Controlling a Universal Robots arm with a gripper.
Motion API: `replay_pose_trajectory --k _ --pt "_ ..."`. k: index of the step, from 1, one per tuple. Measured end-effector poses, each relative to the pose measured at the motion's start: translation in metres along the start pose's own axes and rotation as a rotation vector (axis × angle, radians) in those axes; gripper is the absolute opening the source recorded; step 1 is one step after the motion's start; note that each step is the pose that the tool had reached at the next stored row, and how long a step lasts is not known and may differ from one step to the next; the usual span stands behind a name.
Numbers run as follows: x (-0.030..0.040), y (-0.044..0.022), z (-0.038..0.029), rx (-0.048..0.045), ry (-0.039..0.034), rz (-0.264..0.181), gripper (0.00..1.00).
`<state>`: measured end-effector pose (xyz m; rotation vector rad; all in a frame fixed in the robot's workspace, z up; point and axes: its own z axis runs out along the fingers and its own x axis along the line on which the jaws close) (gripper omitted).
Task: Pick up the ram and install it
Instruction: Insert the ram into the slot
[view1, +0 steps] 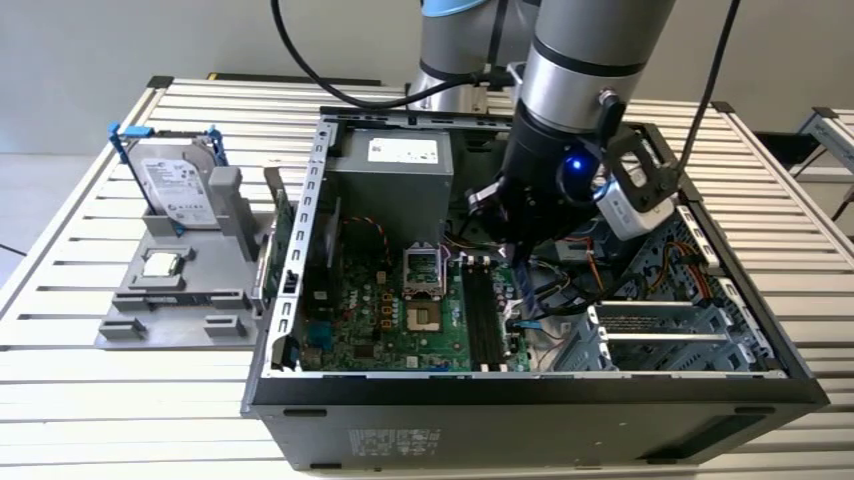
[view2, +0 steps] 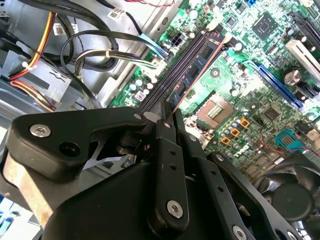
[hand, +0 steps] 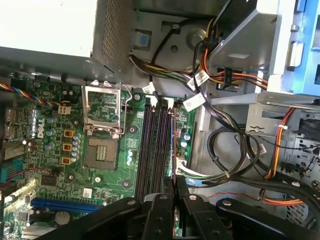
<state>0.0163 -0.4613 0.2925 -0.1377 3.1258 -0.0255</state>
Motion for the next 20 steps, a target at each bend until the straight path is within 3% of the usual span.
replay_pose_trajectory --k 10,20 --pt "0.0013 0.0002 0.0076 0.0011 0.0014 0.080 0.00" --pt "0.0017 0.0004 0.0170 0.0026 0.0016 0.086 0.00"
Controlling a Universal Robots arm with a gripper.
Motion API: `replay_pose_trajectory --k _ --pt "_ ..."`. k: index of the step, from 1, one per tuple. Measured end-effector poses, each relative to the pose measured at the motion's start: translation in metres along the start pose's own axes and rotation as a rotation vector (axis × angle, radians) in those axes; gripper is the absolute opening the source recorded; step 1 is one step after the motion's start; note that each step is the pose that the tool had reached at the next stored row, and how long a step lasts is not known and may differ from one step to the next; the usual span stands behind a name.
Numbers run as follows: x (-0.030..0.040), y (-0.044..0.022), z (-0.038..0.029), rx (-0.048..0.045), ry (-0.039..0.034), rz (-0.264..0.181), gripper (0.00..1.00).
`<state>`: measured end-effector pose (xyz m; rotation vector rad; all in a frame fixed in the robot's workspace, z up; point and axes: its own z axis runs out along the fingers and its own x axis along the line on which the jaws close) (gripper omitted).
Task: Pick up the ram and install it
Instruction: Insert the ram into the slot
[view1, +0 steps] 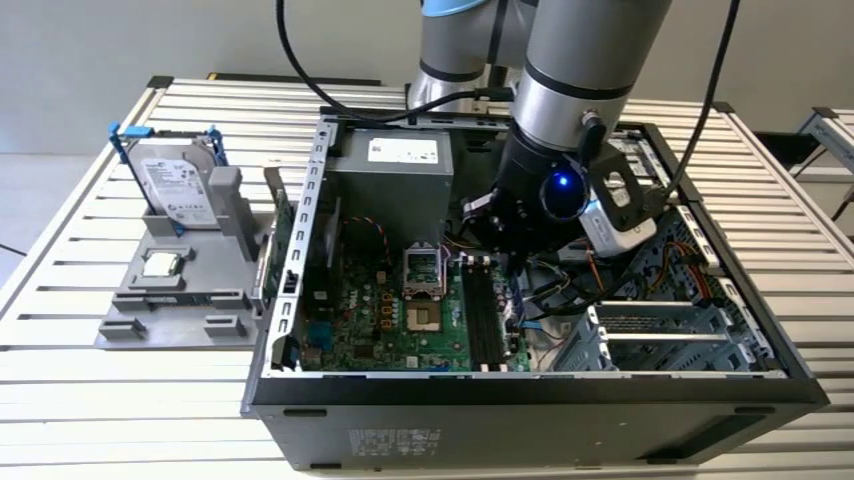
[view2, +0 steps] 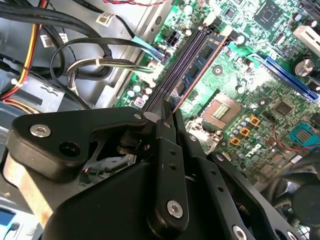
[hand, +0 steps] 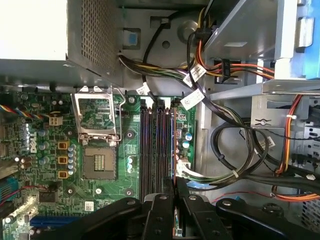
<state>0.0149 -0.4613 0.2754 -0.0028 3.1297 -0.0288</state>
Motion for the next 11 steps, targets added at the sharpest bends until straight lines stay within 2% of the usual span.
replay_pose_trajectory --k 11 --pt "0.0004 0.0002 0.0070 0.0048 0.0000 0.000 0.00"
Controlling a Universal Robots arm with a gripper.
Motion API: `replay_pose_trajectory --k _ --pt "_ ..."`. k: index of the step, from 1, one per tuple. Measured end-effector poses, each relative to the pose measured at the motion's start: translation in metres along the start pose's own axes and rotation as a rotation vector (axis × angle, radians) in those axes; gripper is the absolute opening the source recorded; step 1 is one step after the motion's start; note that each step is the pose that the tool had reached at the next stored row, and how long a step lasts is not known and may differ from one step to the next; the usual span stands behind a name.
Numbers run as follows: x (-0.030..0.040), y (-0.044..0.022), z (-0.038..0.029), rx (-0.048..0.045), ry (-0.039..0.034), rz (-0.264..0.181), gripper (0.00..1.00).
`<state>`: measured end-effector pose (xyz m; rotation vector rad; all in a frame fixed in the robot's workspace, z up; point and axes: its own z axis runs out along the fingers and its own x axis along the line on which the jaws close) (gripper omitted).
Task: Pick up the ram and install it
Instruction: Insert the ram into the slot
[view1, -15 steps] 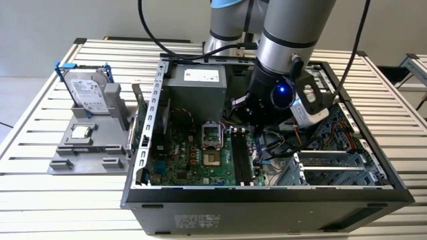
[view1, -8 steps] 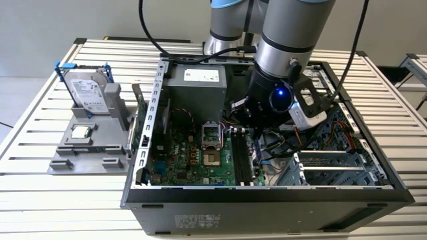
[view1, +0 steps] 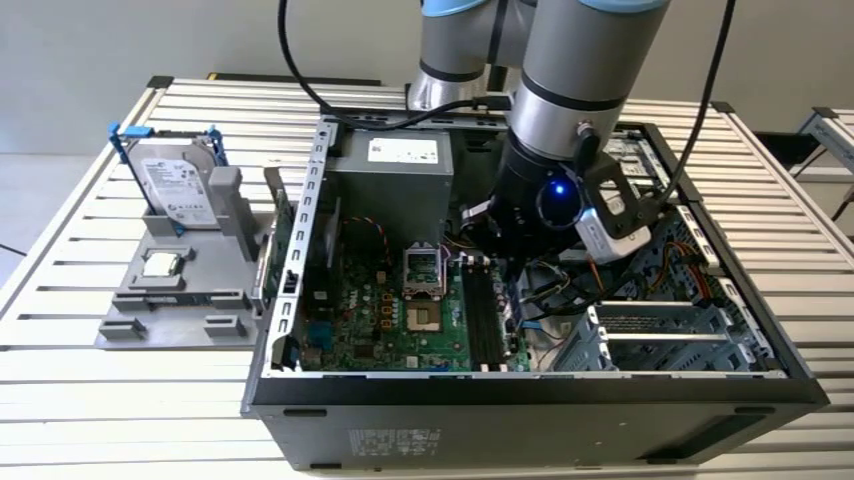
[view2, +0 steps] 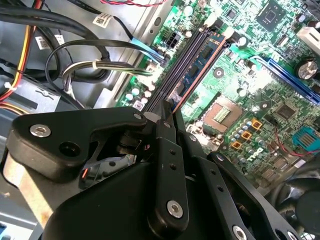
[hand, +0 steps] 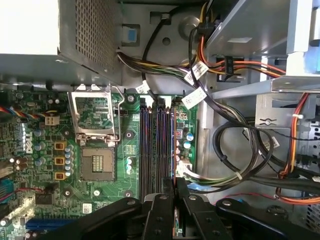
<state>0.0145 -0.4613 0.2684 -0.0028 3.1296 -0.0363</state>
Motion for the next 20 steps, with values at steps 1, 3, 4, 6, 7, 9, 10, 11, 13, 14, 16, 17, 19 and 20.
replay_pose_trajectory --k 1,3,4,6,7,9,10,11,13,14,16,17,19,20 --pt "0.0000 0.0000 0.0007 0.0008 0.0001 0.000 0.00" --pt "0.0001 0.0000 0.0019 0.0016 0.0007 0.000 0.00" --pt "0.0001 0.0000 0.0025 0.0017 0.0014 0.000 0.00" --pt "0.0001 0.0001 0.0043 0.0016 0.0018 0.000 0.00" --pt "0.0001 0.0001 0.0051 0.0017 0.0018 0.000 0.00" --pt "0.0001 0.0002 0.0067 0.0017 0.0018 0.000 0.00" --pt "0.0001 0.0002 0.0076 0.0016 0.0018 0.000 0.00" --pt "0.0001 0.0002 0.0084 0.0016 0.0018 0.000 0.00" --pt "0.0001 0.0003 0.0099 0.0015 0.0018 0.000 0.00" --pt "0.0001 0.0003 0.0108 0.0015 0.0018 0.000 0.00" --pt "0.0001 0.0003 0.0116 0.0018 0.0019 0.000 0.00" --pt "0.0002 0.0003 0.0119 0.0017 0.0018 0.000 0.00" --pt "0.0002 0.0004 0.0134 0.0015 0.0018 0.001 0.00" --pt "0.0002 0.0004 0.0143 0.0016 0.0018 0.001 0.00"
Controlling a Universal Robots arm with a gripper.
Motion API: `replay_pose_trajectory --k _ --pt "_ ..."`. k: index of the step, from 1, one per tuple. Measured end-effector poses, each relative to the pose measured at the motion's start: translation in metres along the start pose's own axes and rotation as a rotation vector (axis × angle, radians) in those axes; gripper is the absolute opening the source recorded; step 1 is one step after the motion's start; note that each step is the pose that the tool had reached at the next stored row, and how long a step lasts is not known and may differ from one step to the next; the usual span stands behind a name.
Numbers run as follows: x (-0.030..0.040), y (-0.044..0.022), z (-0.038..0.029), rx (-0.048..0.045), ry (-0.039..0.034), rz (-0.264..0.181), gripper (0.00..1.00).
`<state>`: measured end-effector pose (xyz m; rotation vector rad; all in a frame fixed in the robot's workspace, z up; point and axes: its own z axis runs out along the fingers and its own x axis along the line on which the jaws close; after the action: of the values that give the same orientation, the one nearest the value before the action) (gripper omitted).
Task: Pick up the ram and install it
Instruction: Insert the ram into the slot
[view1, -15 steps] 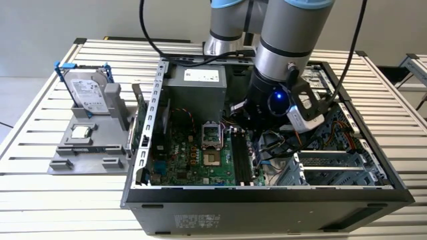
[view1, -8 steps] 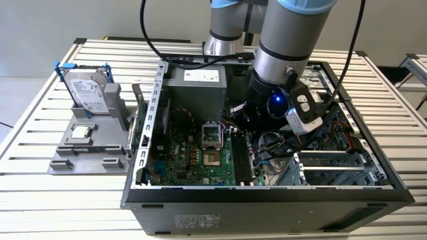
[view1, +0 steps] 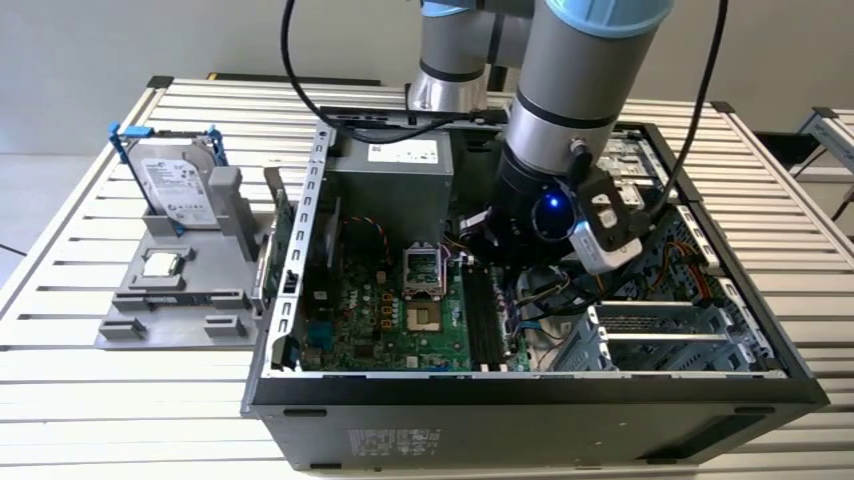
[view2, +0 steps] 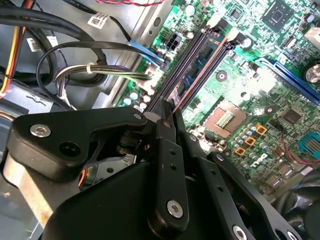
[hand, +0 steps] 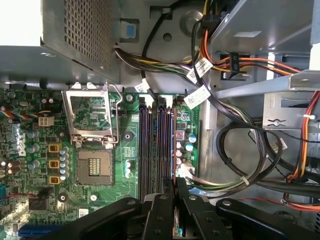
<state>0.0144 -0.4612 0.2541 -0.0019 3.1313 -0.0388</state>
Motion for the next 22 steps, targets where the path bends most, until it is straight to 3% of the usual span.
replay_pose_trajectory --k 10,22 --pt "0.0001 0.0003 0.0132 0.0001 0.0000 0.000 0.00" --pt "0.0002 0.0005 0.0219 0.0000 0.0000 0.000 0.00"
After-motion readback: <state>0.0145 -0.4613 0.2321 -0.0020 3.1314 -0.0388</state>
